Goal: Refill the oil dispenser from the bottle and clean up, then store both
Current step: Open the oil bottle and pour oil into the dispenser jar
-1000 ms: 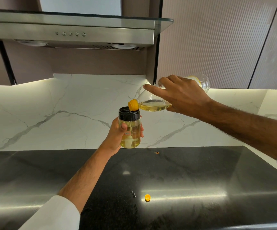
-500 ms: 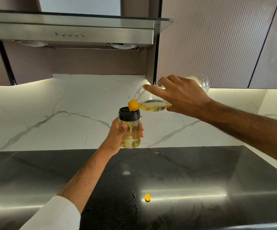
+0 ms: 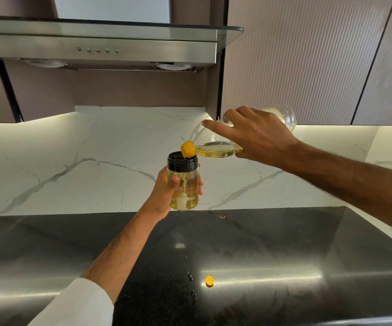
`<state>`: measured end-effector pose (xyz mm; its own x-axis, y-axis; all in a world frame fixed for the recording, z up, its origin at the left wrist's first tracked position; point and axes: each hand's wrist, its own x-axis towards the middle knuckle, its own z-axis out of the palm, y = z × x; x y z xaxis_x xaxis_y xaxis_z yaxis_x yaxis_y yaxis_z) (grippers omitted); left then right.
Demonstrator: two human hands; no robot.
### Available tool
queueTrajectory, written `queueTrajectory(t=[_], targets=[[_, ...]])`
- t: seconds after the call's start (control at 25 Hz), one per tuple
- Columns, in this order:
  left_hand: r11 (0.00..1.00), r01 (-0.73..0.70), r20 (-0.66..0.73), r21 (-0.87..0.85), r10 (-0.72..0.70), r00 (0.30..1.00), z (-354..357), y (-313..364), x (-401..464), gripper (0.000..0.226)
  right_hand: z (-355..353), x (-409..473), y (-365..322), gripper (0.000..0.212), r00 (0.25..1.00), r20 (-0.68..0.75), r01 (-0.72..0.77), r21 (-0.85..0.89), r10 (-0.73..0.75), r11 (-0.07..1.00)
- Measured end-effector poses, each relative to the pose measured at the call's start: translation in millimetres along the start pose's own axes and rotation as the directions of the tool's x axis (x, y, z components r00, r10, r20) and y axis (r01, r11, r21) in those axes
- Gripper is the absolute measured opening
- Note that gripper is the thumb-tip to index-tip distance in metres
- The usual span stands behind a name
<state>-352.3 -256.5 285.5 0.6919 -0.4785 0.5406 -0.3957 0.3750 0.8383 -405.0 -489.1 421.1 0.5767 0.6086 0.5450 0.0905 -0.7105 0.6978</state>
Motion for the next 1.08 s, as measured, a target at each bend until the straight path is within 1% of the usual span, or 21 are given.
queueTrajectory(t=[0.68, 1.08], targets=[[1.0, 0.0, 0.008, -0.004, 0.0, 1.0, -0.2, -2.6, -0.1, 0.104, -1.1, -1.3, 0.2, 0.125, 1.0, -0.025, 0.008, 0.009, -0.008, 1.0], [1.0, -0.004, 0.007, -0.016, 0.004, 1.0, -0.6, -2.0, -1.6, 0.099, -2.3, -1.5, -0.9, 0.125, 0.999, -0.041, 0.006, 0.006, -0.006, 1.0]])
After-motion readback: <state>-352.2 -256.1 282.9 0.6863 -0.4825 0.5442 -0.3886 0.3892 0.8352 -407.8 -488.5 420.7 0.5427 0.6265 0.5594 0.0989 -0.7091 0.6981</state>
